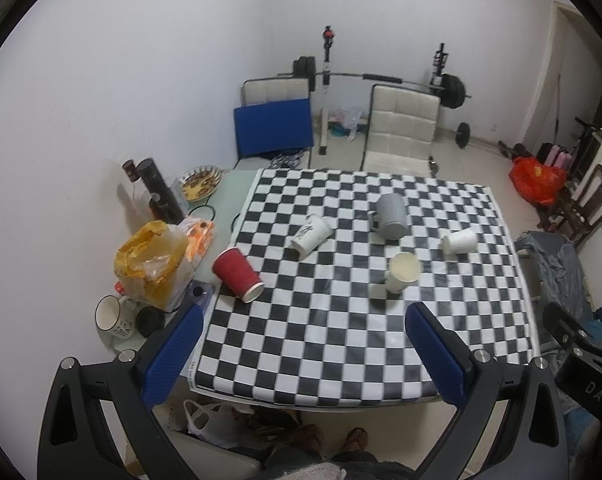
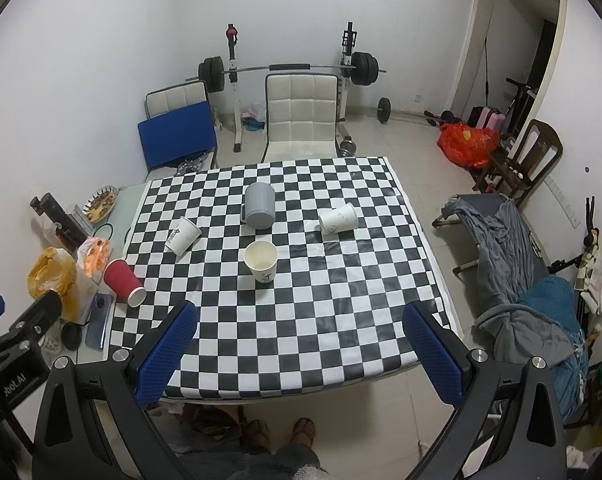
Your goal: Flip cup upright
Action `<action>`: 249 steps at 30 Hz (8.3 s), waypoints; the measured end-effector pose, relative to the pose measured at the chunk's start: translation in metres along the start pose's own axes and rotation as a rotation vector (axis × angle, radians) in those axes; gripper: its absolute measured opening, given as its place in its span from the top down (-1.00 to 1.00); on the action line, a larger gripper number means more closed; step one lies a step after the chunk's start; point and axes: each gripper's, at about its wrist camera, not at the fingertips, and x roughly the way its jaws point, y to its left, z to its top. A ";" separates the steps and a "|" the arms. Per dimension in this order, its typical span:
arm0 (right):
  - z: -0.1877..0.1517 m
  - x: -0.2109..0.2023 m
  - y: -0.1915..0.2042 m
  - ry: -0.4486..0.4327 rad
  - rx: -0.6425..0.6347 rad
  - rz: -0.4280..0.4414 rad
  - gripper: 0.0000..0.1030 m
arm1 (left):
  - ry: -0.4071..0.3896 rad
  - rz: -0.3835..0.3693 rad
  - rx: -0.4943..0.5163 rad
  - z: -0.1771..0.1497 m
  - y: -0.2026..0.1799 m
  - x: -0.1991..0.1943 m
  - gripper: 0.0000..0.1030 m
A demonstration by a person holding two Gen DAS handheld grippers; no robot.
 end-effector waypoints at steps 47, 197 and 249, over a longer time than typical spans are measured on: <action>0.030 0.490 0.257 0.535 -0.488 0.130 -1.00 | 0.617 0.235 -0.461 -0.004 0.142 0.415 -1.00; -0.109 0.382 0.173 0.137 -0.166 0.513 -0.48 | 0.658 0.070 -0.180 -0.147 0.115 0.402 -0.87; -0.091 0.082 0.080 0.360 -0.101 0.105 -0.75 | 0.229 -0.018 0.040 -0.088 0.071 0.080 -0.94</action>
